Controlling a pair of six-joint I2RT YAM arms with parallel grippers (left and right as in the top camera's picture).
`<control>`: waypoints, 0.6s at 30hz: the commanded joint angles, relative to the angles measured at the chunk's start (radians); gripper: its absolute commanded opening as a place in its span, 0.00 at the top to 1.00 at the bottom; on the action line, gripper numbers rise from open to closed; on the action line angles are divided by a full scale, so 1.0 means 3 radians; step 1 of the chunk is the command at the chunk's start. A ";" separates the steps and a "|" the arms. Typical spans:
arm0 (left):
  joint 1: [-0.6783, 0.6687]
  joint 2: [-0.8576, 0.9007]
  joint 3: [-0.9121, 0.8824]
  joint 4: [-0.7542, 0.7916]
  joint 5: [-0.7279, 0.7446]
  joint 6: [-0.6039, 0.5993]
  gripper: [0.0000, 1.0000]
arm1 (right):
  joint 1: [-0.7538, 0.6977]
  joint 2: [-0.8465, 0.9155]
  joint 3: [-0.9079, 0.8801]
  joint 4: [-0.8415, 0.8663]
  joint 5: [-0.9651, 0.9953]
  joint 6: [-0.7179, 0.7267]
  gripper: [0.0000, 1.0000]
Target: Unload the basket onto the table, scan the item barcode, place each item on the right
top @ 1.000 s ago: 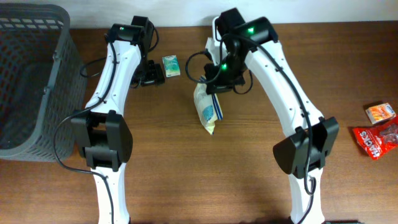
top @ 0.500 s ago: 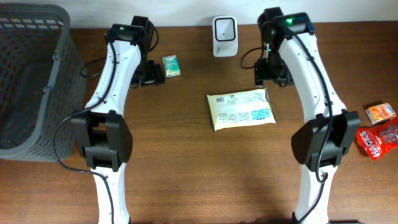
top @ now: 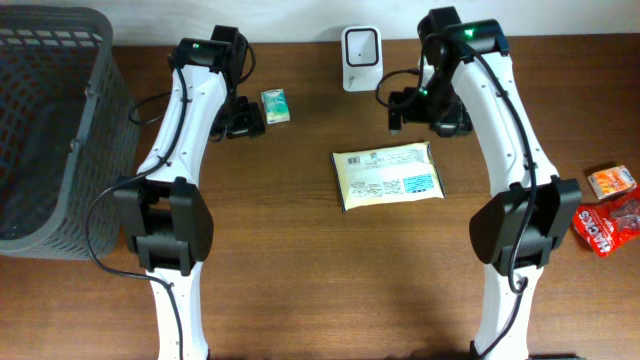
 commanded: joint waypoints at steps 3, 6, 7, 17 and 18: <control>0.0009 -0.0024 -0.0010 0.0005 0.0023 -0.0029 0.01 | 0.0189 0.0005 -0.0401 0.0450 -0.0313 0.0153 0.77; 0.0009 -0.0024 -0.0010 0.0005 0.0023 -0.0029 0.01 | 0.0272 0.0005 -0.0793 0.0769 -0.0313 0.0326 0.92; 0.0009 -0.0024 -0.0010 0.0005 0.0023 -0.0029 0.01 | 0.0292 0.0005 -0.0952 0.0893 -0.0313 0.0367 0.94; 0.0009 -0.0024 -0.0010 0.0005 0.0023 -0.0029 0.01 | 0.0468 0.0005 -0.1957 0.1534 -0.0445 0.0458 0.96; 0.0009 -0.0024 -0.0010 0.0005 0.0023 -0.0029 0.01 | 0.0467 0.0005 -0.1958 0.1521 -0.0421 0.0456 0.96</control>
